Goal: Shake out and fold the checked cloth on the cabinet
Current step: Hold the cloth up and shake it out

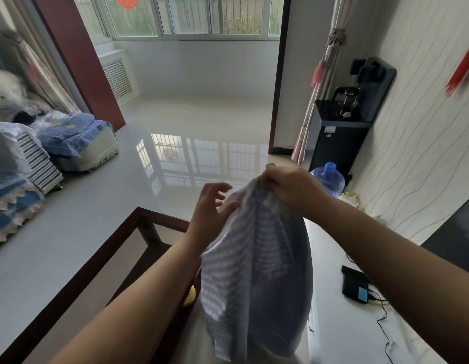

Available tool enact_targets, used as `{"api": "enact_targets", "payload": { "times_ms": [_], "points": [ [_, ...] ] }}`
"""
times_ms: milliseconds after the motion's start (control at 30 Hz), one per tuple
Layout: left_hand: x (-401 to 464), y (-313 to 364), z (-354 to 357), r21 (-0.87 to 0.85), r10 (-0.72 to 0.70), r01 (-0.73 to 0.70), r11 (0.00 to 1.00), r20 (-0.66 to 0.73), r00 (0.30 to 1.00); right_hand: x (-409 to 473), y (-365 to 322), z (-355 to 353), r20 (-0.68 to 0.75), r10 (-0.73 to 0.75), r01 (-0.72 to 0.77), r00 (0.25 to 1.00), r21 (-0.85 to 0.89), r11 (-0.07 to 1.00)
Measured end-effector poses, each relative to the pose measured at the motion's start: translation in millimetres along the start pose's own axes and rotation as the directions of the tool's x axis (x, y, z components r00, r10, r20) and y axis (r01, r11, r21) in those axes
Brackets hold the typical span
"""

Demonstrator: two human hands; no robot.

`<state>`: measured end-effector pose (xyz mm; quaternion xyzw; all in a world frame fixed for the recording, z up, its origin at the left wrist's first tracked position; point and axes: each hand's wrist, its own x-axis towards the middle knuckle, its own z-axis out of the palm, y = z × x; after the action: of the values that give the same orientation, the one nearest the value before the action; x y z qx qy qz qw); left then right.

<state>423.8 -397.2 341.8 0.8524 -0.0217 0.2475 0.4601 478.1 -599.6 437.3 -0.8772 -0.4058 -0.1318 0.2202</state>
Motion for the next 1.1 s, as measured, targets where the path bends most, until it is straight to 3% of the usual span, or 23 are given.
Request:
{"api": "enact_targets", "payload": {
  "times_ms": [67,100,200,367,467,533,600,700,767,833,900,1000,1033,1100],
  "points": [
    [-5.0,-5.9,2.5,0.069,0.111,-0.100,0.993,-0.193,0.975,-1.4,-3.6,-4.2,-0.054,-0.004,0.005,0.999,0.025,1.000],
    [-7.1,-9.2,2.8,0.082,0.107,-0.092,0.992,-0.205,0.973,-2.5,-4.8,-6.3,-0.080,-0.009,0.012,0.997,0.036,0.999],
    [-14.0,-22.9,6.4,0.083,-0.121,0.117,0.990,0.051,0.991,-6.9,-6.6,-11.9,-0.145,-0.044,0.051,0.988,0.046,0.998],
    [-25.7,-54.1,16.4,0.277,-0.380,0.281,0.919,0.428,0.820,-10.8,2.1,-19.1,-0.200,-0.085,0.088,0.976,0.008,0.996],
    [-34.5,-71.5,18.1,0.456,-0.523,0.303,0.837,0.499,0.691,-11.0,17.0,-18.6,-0.243,-0.012,0.023,0.970,0.042,0.999],
    [-41.6,-79.9,15.2,0.444,-0.588,0.400,0.802,0.464,0.663,-10.9,33.9,-17.4,-0.277,0.046,-0.043,0.960,0.017,0.999],
    [-42.1,-77.9,2.3,0.348,-0.573,0.461,0.817,0.387,0.723,-11.6,56.6,-16.9,-0.298,0.158,-0.165,0.942,0.001,0.986],
    [-29.8,-66.4,-30.9,0.358,-0.418,0.311,0.881,0.278,0.865,-19.5,94.5,-11.3,-0.303,0.374,-0.389,0.877,0.012,0.921],
    [-20.0,-55.3,-51.3,0.384,-0.308,0.191,0.903,0.271,0.912,-25.1,110.8,-3.3,-0.298,0.463,-0.482,0.835,0.010,0.876],
    [-14.9,-48.4,-62.4,0.431,-0.266,0.103,0.896,0.338,0.903,-25.0,119.9,3.9,-0.310,0.505,-0.527,0.806,0.014,0.850],
    [-19.6,-48.3,-67.4,0.507,-0.318,0.072,0.859,0.417,0.851,-18.8,125.5,8.2,-0.343,0.537,-0.559,0.771,0.041,0.828],
    [-46.3,-54.2,-67.8,0.410,-0.422,0.229,0.883,0.479,0.769,-8.8,130.9,13.7,-0.350,0.554,-0.579,0.755,0.040,0.815],
    [-51.8,-53.6,-68.9,0.366,-0.420,0.266,0.892,0.453,0.786,-6.7,132.9,15.4,-0.338,0.562,-0.588,0.755,0.033,0.808],
    [-47.6,-47.1,-76.6,0.300,-0.318,0.222,0.928,0.325,0.890,-5.1,137.4,17.5,-0.312,0.599,-0.624,0.738,0.021,0.781]
  ]
}}
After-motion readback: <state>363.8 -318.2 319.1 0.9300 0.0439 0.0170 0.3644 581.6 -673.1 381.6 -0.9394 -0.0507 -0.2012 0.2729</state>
